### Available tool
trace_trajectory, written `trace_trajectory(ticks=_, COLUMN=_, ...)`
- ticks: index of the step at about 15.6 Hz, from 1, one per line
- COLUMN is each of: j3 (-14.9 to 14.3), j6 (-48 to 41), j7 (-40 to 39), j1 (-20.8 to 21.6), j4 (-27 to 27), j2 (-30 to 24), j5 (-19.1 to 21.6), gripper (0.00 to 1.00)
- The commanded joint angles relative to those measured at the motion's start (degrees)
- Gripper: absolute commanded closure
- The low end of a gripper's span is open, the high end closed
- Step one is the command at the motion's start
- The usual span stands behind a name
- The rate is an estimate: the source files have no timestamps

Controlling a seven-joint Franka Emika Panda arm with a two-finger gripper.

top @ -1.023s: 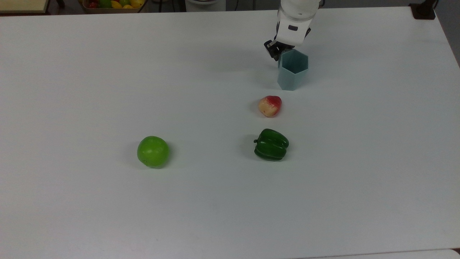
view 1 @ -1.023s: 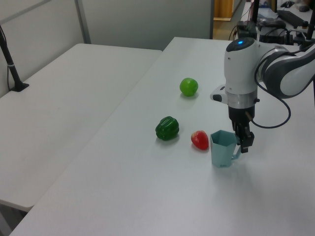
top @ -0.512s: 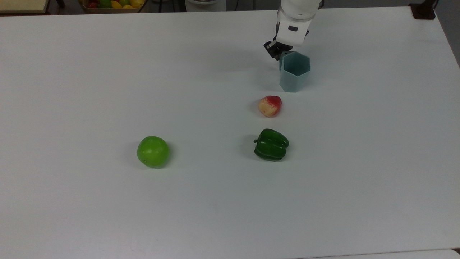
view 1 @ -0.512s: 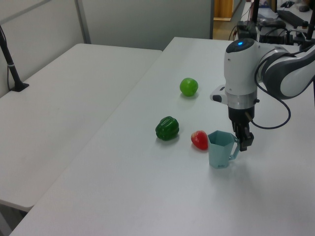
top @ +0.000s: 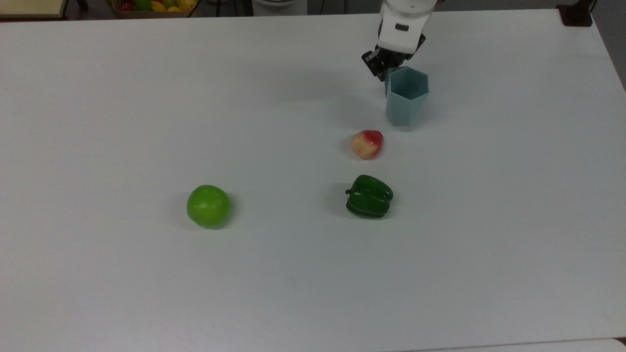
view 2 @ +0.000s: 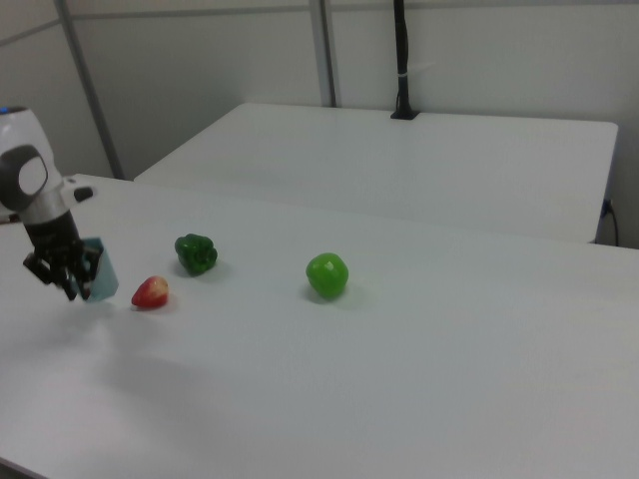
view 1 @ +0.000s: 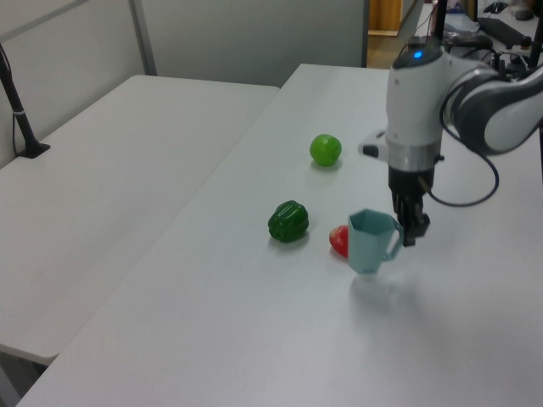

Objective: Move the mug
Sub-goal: 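Carry the held mug past the green apple toward the table edge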

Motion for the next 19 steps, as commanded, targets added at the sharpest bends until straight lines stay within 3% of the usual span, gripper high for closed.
trace_trajectory(ticks=1, j3=-1.3, j6=0.4, j7=1.4, j1=-2.4, j4=3.4, j2=-2.4, j5=-1.1, gripper=1.00)
trace_trajectory(ticks=5, j3=-4.2, j6=-0.3, j7=1.5, j1=-6.6, j4=10.2, j2=-0.8, j5=-0.3, gripper=1.00)
trace_trajectory(ticks=8, j3=-8.2, j6=-1.8, j7=1.4, j1=-9.6, j4=15.2, j2=1.9, j5=1.0, gripper=1.00)
trace_trajectory(ticks=13, j3=-10.4, j6=-4.7, j7=0.7, j1=-18.3, j4=17.9, j2=4.1, j5=1.4, gripper=1.00)
trace_trajectory(ticks=19, j3=-25.1, j6=-5.6, j7=-7.6, j1=-17.6, j4=15.7, j2=5.0, j5=1.7, gripper=1.00)
